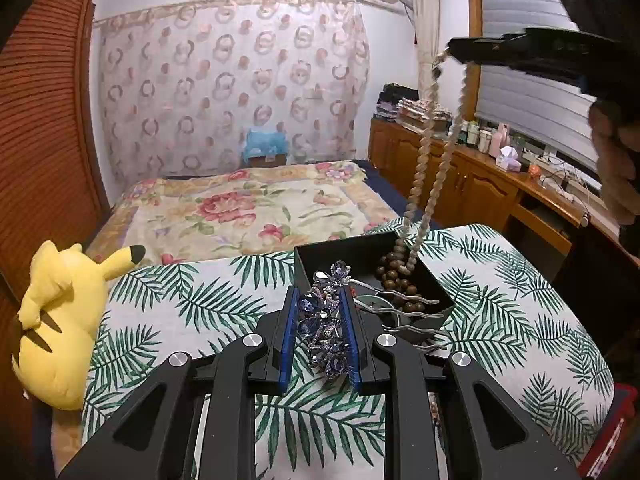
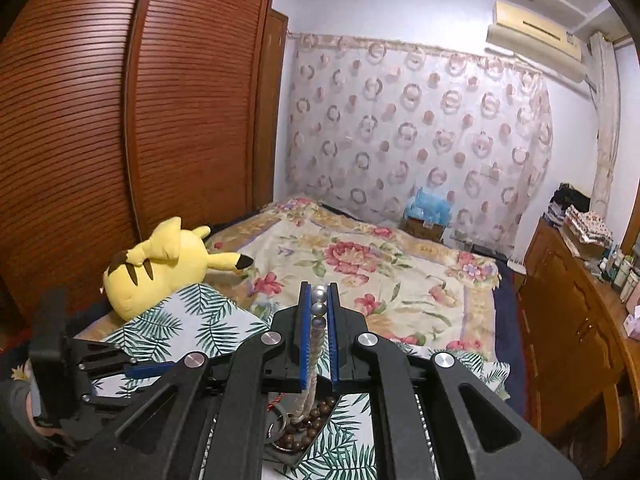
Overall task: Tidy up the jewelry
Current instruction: 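Carry the hair comb with the left tool while the right tool lifts pearls over the box, then lower the hair comb into the black box and open the left tool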
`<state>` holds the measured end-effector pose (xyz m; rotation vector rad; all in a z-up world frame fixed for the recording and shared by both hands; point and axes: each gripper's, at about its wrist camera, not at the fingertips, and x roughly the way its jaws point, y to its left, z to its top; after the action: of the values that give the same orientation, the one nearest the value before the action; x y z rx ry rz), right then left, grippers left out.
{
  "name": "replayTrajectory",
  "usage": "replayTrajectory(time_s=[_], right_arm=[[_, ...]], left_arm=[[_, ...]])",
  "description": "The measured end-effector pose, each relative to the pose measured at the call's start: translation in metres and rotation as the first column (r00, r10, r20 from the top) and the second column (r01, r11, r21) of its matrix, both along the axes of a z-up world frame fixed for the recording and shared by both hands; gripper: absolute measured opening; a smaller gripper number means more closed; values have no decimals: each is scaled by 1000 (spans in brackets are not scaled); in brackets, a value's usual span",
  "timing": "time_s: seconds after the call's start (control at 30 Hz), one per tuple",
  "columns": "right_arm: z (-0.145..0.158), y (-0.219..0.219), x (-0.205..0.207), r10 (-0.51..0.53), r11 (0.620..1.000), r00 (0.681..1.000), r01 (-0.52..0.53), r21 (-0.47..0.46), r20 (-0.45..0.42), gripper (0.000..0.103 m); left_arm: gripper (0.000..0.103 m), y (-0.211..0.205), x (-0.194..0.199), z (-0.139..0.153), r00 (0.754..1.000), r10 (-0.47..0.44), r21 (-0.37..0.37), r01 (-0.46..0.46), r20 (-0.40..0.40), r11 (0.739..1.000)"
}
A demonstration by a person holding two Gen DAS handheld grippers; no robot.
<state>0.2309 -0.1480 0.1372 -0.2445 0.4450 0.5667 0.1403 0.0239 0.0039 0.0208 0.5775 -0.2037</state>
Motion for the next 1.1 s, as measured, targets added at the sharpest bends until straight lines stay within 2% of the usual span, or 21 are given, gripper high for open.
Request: replayTrajectory(time_s=[0.1,0.27,0.43,0.77,1.1], right_arm=[[-15,6,15,-8,1000,1000,7,-10,-28,9],[-51,9,40,-18,1000,990,19,8,-139,9],[-78,11,51,-17,999,979,23,25,-205,10],[-89,-5,36,-17,1000,980,19,4,-196,10],[-113,-33,14,-24,1000,977,25,5,-212,10]], left_arm=[[19,-1,5,-1,1000,1,7,-1,-2,1000],[19,-5,14,-2,1000,0,14,0,-8,1000],[19,-8,25,-7,1000,-5,17,5,-25,1000],[19,-25,47,-20,997,-26,32,28,-69,999],[18,-43,68,-31,995,-36,71,43,-97,997]])
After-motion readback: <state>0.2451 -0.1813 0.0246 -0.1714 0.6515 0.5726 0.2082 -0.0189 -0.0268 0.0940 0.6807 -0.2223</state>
